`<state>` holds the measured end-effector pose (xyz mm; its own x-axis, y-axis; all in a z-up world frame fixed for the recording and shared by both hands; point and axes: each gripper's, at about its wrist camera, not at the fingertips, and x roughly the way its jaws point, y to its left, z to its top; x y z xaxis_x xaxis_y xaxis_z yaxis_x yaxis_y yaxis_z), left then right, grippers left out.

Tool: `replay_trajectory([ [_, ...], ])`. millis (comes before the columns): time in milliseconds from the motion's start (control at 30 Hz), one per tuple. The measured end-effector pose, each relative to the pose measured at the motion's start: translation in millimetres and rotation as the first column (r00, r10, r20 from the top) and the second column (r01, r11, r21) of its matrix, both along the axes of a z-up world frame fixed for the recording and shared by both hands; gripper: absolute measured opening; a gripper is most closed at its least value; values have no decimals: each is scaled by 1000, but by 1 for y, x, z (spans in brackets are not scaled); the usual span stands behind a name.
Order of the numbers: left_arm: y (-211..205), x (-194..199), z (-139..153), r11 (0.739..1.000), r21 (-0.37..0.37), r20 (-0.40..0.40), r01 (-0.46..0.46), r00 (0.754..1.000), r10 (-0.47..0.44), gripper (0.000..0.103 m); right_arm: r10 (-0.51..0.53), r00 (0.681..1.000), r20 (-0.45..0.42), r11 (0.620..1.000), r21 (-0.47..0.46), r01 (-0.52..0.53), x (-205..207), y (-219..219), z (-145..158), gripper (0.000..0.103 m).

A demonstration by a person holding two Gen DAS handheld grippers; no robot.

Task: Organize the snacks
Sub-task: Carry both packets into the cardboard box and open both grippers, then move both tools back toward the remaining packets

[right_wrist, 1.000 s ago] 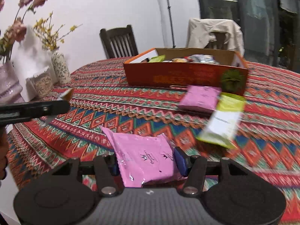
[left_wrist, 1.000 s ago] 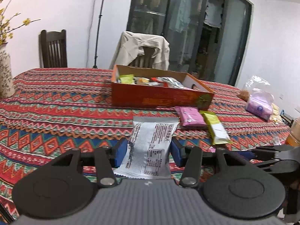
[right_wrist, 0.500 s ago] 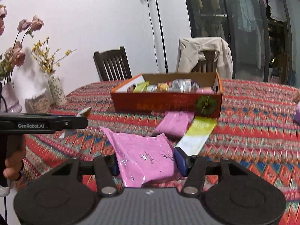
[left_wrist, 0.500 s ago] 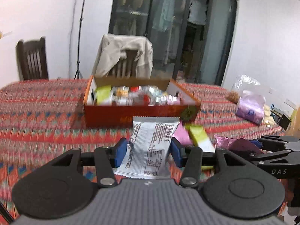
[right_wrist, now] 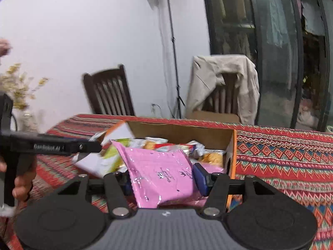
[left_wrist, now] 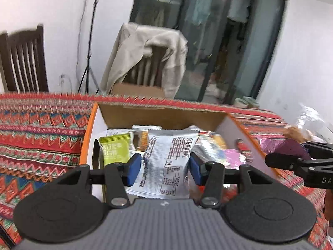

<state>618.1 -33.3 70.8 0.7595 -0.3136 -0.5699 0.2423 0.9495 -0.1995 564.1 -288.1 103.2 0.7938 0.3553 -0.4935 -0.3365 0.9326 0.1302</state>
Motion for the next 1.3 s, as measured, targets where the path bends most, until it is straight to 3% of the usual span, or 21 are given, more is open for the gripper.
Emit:
replay_trajectory([
  [233,-16,66,-30,997,82,-60,-16,998,21,51,-62,991,-121,995,-84,52,115,7,-30,55],
  [400,-20,79,-30,997,74,-56,12,998,-8,61,-118,981,-153,986,-134,98,163,14,-50,55],
  [433,-21,77,-27,997,76,-42,17,999,-14,70,-124,979,-163,985,-138,102,168,15,-51,57],
  [500,-20,70,-22,996,86,-15,15,1000,-13,73,-119,982,-149,987,-129,99,170,15,-47,80],
  [567,-16,62,-16,996,84,-6,22,1000,-22,73,-119,985,-121,987,-124,104,163,15,-43,85],
  [833,-3,4,18,993,107,72,46,996,-54,76,-97,993,-73,991,-96,90,119,9,-15,85],
  [1000,9,-60,43,992,104,154,73,984,-88,84,-34,999,-35,994,-103,31,63,10,11,89],
  [1233,23,-156,64,994,111,242,21,969,-48,89,23,998,51,996,-90,-19,-37,10,46,93],
  [1300,27,-181,68,995,99,256,27,965,-51,92,30,997,73,996,-88,-23,-67,9,51,99],
])
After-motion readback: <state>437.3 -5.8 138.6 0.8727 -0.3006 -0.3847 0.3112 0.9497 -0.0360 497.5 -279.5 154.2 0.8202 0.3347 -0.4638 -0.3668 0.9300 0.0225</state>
